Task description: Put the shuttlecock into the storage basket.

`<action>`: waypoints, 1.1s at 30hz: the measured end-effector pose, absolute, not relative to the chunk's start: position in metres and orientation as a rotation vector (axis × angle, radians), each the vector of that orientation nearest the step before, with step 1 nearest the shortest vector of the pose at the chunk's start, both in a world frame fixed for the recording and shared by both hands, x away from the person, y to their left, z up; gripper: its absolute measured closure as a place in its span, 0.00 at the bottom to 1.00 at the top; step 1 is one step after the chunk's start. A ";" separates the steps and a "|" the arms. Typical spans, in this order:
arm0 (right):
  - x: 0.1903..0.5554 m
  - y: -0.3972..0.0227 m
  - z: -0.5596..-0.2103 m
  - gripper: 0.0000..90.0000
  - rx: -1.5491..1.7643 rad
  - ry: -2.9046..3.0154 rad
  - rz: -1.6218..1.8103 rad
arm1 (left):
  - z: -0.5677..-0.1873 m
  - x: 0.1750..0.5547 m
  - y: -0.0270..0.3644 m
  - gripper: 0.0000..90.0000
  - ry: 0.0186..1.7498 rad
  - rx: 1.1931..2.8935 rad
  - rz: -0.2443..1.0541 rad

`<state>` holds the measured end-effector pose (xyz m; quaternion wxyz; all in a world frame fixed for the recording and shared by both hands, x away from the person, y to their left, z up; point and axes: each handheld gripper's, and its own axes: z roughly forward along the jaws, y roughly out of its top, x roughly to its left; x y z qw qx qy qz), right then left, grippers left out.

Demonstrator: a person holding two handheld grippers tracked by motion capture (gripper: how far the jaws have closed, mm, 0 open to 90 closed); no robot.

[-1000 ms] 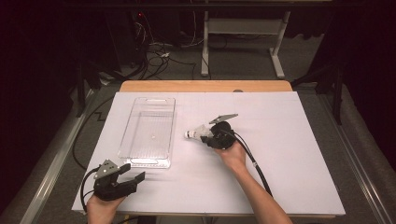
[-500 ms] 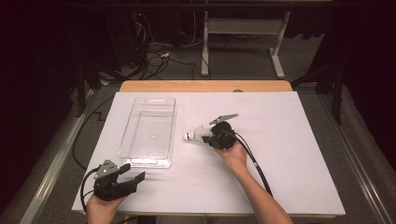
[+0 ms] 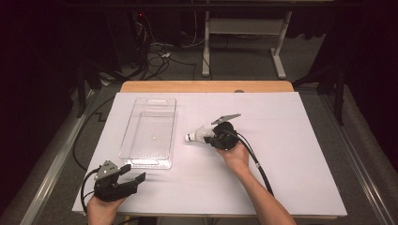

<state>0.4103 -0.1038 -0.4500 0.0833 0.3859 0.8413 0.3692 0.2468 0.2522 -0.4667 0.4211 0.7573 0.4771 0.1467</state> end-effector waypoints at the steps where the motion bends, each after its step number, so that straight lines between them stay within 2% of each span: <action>1: 0.410 -0.104 -0.449 0.99 1.155 2.513 1.104 | -0.467 0.247 0.252 0.35 1.196 1.896 0.367; 33: 0.411 -0.104 -0.425 0.99 1.149 2.504 1.191 | -0.466 0.247 0.257 0.36 1.202 1.884 0.393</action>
